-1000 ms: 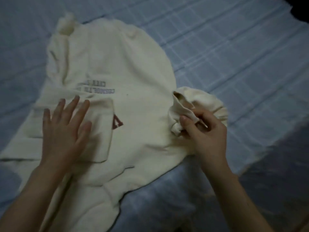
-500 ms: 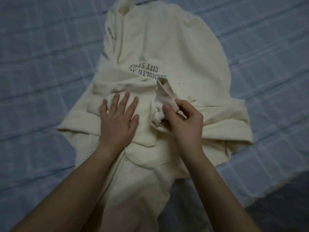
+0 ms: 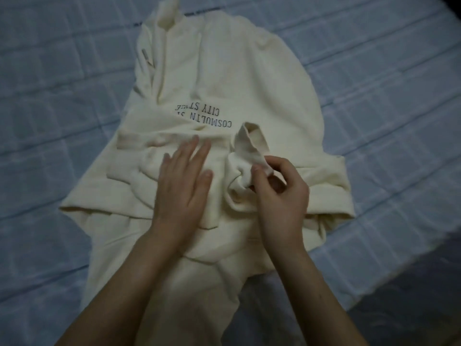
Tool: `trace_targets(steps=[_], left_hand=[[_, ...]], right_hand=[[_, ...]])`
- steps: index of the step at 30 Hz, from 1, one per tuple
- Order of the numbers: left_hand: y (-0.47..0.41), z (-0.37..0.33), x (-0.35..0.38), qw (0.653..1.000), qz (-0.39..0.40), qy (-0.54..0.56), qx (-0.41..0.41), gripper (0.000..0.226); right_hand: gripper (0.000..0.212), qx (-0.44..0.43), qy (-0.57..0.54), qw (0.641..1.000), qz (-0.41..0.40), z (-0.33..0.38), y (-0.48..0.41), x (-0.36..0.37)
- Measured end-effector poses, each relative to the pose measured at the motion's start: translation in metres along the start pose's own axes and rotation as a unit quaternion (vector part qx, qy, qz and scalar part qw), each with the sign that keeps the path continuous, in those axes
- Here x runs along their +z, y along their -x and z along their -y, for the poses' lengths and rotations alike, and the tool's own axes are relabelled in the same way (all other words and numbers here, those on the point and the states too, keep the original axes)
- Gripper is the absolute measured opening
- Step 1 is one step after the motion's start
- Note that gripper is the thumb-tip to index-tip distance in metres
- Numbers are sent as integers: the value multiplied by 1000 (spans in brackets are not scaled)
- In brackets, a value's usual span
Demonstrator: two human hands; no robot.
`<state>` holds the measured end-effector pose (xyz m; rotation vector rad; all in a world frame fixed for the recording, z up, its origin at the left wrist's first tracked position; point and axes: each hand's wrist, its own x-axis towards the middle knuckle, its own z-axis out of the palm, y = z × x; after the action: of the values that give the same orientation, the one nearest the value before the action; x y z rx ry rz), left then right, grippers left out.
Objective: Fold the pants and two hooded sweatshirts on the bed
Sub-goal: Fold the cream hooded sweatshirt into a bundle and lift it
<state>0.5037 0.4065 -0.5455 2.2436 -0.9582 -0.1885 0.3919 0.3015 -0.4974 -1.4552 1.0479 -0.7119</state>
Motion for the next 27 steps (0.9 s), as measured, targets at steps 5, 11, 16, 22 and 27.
trace_targets(steps=[5, 11, 16, 22, 27], left_hand=[[-16, -89, 51, 983, 117, 61, 124, 54], [-13, -111, 126, 943, 209, -155, 209, 55], [-14, -98, 107, 982, 122, 79, 123, 49], [-11, -86, 98, 966, 96, 164, -176, 58], [-13, -94, 83, 955, 61, 272, -103, 53]], right_hand=[[9, -49, 60, 986, -148, 1, -12, -68], [38, -130, 300, 934, -144, -35, -43, -132], [46, -91, 387, 914, 79, -79, -70, -128], [53, -119, 360, 922, 77, -107, -72, -134], [45, -122, 278, 950, 76, -89, -66, -133]])
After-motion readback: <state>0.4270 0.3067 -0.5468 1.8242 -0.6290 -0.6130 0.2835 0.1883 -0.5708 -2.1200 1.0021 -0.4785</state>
